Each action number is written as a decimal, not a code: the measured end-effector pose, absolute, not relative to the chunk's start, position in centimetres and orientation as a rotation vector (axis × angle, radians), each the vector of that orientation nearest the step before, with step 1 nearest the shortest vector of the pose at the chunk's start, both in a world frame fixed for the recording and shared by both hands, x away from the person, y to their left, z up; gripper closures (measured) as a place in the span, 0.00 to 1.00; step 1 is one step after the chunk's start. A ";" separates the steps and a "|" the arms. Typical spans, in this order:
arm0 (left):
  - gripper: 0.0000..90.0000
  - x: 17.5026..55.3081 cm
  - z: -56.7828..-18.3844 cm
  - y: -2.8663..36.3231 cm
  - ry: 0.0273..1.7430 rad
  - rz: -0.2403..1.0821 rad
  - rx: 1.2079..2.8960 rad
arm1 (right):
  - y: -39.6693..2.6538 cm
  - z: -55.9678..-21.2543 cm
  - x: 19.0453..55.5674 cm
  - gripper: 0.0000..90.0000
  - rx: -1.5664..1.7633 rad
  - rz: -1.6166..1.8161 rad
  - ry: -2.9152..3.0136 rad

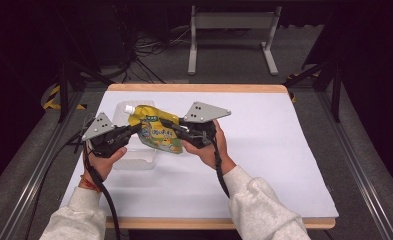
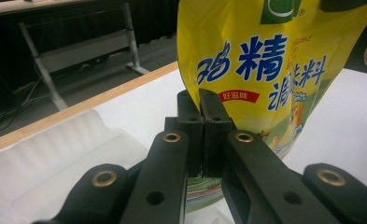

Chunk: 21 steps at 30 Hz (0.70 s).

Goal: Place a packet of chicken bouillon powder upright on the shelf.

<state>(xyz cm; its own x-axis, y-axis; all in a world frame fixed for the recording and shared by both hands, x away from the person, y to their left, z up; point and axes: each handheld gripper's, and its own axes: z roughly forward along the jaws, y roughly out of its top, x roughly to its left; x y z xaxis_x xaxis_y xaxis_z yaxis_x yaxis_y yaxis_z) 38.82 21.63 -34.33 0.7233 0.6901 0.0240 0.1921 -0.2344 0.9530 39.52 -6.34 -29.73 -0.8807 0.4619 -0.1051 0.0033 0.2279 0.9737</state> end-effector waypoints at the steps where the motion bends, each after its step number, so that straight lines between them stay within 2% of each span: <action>1: 0.99 38.8 -34.4 21.9 0.704 0.548 1.779 | -6.1 -29.8 39.6 1.00 0.429 1.699 2.139; 21: 0.99 38.7 -35.1 26.0 0.811 0.613 1.722 | -1.3 -30.2 42.1 1.00 0.372 1.724 2.197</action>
